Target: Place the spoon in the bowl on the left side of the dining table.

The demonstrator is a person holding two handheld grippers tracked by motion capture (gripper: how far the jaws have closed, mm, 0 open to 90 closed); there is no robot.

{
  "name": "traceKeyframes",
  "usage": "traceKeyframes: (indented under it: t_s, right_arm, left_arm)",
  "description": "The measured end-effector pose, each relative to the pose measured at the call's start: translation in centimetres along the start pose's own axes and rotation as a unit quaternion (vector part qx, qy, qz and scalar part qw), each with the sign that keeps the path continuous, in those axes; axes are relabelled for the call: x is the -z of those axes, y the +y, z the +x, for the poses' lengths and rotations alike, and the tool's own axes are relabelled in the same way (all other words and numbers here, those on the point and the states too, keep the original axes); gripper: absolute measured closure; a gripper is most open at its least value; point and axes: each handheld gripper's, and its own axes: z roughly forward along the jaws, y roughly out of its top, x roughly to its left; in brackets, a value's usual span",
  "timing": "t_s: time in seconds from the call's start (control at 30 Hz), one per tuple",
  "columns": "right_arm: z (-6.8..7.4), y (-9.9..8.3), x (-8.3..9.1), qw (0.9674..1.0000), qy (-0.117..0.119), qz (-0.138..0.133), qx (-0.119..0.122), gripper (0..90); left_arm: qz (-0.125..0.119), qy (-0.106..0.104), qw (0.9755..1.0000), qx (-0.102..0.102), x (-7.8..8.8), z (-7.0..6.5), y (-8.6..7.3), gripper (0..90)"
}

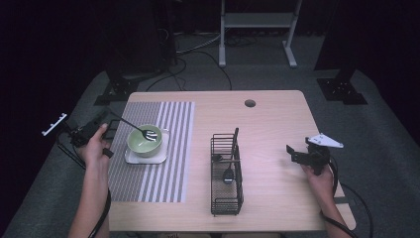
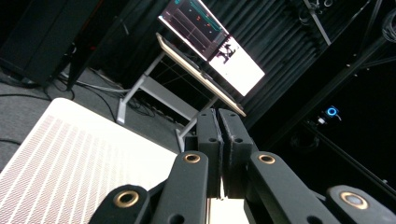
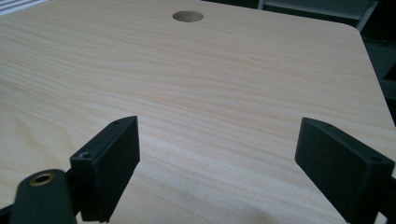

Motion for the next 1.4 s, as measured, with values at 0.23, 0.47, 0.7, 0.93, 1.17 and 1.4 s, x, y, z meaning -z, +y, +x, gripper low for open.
traceKeyframes:
  t_s: [0.23,0.47,0.7,0.93,1.17,1.4]
  right_arm:
    - [0.0,0.0,0.0,1.0000,0.000,0.001,0.001,12.9]
    - [0.1,0.0,0.0,1.0000,-0.001,0.002,0.002,12.9]
    - [0.1,0.0,-0.1,1.0000,-0.001,0.003,0.002,12.9]
    - [0.1,0.0,-0.1,1.0000,-0.002,0.003,0.003,12.9]
    - [0.1,0.0,-0.1,1.0000,-0.002,0.004,0.002,12.9]
    - [0.1,0.0,-0.1,1.0000,-0.001,0.003,0.002,12.9]
  left_arm:
    - [-0.012,0.017,0.9997,0.012,0.3,1.2,-0.2,88.2]
    - [-0.021,0.032,0.9992,0.013,0.7,1.9,-0.2,87.8]
    - [-0.023,0.051,0.9984,0.014,1.1,2.8,-0.4,87.6]
    - [-0.019,0.071,0.9971,0.016,1.0,3.6,-1.2,87.6]
    - [-0.007,0.083,0.9965,0.010,0.7,3.9,-1.9,87.6]
    - [0.003,0.091,0.9958,0.007,0.3,4.1,-2.4,87.4]
